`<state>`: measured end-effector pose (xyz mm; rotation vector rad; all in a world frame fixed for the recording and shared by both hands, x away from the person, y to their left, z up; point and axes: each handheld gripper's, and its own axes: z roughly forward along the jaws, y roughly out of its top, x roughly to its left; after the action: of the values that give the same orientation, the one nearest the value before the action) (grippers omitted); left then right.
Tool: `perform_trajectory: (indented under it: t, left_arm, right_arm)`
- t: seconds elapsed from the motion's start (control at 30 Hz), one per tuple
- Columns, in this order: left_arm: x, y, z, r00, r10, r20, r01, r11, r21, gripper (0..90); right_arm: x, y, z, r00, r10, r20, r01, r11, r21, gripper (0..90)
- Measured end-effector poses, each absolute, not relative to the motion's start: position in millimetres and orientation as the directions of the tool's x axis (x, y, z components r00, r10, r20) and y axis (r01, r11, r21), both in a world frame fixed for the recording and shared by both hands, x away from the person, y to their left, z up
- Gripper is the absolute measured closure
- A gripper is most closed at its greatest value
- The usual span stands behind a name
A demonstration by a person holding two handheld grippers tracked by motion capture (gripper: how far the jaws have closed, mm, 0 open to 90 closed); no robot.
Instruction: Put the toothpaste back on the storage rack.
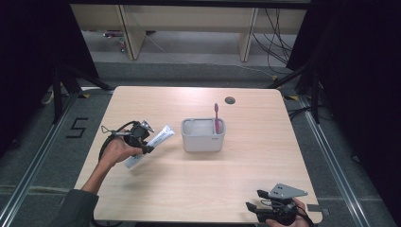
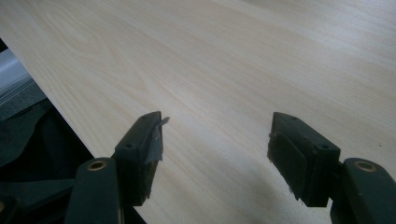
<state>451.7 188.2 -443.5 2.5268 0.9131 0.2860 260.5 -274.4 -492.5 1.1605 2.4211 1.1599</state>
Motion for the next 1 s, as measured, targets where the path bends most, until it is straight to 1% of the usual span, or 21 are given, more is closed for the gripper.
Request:
perform_trajectory:
  t: [0.03,0.07,0.1,0.13,0.17,0.2,0.27,0.3,0.33,0.37,0.4,0.43,0.47,0.57,0.67,0.83,0.93,0.97,1.0]
  left_arm:
    - [451.3,189.7,-440.5,0.748,0.663,0.026,0.566,-0.658,0.497,74.8]
    - [450.8,190.1,-439.3,0.74,0.672,0.018,0.568,-0.64,0.518,74.8]
    - [450.8,190.1,-439.3,0.74,0.672,0.018,0.568,-0.64,0.518,74.8]
    - [451.8,192.4,-436.3,0.742,0.67,0.019,0.548,-0.622,0.559,74.8]
    - [451.8,192.4,-436.3,0.742,0.67,0.019,0.548,-0.622,0.559,74.8]
    - [451.3,194.2,-431.8,0.739,0.673,0.007,0.542,-0.602,0.587,74.8]
    - [450.6,196.0,-428.0,0.732,0.681,-0.002,0.535,-0.573,0.621,74.8]
    - [450.6,196.0,-428.0,0.732,0.681,-0.002,0.535,-0.573,0.621,74.8]
    - [450.9,198.4,-424.2,0.727,0.686,-0.005,0.523,-0.55,0.651,74.8]
    - [450.9,198.4,-424.2,0.727,0.686,-0.005,0.523,-0.55,0.651,74.8]
    - [450.8,200.1,-421.9,0.715,0.699,-0.023,0.519,-0.508,0.687,74.8]
    - [450.8,200.1,-421.9,0.715,0.699,-0.023,0.519,-0.508,0.687,74.8]
    - [449.9,200.6,-419.1,0.701,0.713,-0.016,0.505,-0.481,0.717,74.8]
    - [448.7,201.1,-416.5,0.693,0.721,-0.03,0.502,-0.452,0.738,74.8]
    - [447.5,200.6,-414.1,0.68,0.732,-0.039,0.482,-0.406,0.776,74.7]
    - [446.0,198.2,-410.9,0.689,0.721,-0.069,0.475,-0.378,0.794,74.7]
    - [445.4,192.4,-408.7,0.672,0.737,-0.076,0.464,-0.339,0.819,74.8]
    - [446.1,192.7,-407.6,0.675,0.734,-0.073,0.464,-0.346,0.815,74.8]
    - [445.9,190.7,-407.6,0.663,0.744,-0.081,0.463,-0.323,0.825,74.8]
  right_arm:
    - [260.8,-274.4,-492.6,-0.668,0.733,0.133,0.561,0.377,0.737,35.9]
    - [259.1,-273.0,-492.2,-0.65,0.745,0.149,0.58,0.359,0.731,35.9]
    - [259.1,-273.0,-492.2,-0.65,0.745,0.149,0.58,0.359,0.731,35.9]
    - [261.0,-274.5,-492.7,-0.67,0.731,0.129,0.557,0.38,0.738,35.9]
    - [261.0,-274.5,-492.7,-0.67,0.731,0.129,0.557,0.38,0.738,35.9]
    - [259.6,-273.7,-492.3,-0.662,0.736,0.141,0.57,0.372,0.733,35.9]
    - [261.0,-274.4,-492.9,-0.663,0.737,0.13,0.561,0.375,0.738,35.8]
    - [261.0,-274.4,-492.9,-0.663,0.737,0.13,0.561,0.375,0.738,35.8]
    - [261.1,-275.2,-492.5,-0.671,0.732,0.117,0.552,0.388,0.738,35.9]
    - [261.1,-275.2,-492.5,-0.671,0.732,0.117,0.552,0.388,0.738,35.9]
    - [261.4,-274.8,-492.8,-0.672,0.73,0.126,0.552,0.379,0.743,35.9]
    - [261.4,-274.8,-492.8,-0.672,0.73,0.126,0.552,0.379,0.743,35.9]
    - [261.7,-274.9,-492.8,-0.671,0.731,0.128,0.554,0.379,0.741,35.8]
    - [261.0,-275.1,-492.7,-0.669,0.734,0.117,0.55,0.384,0.741,35.8]
    - [260.6,-274.7,-492.4,-0.661,0.738,0.136,0.566,0.371,0.736,35.8]
    - [261.5,-276.3,-492.0,-0.663,0.739,0.115,0.555,0.383,0.738,35.8]
    - [261.1,-276.6,-491.4,-0.666,0.738,0.11,0.553,0.389,0.737,35.8]
    - [261.5,-276.2,-491.7,-0.667,0.736,0.119,0.554,0.383,0.739,35.8]
    - [261.6,-276.3,-491.8,-0.666,0.737,0.118,0.554,0.382,0.739,35.8]
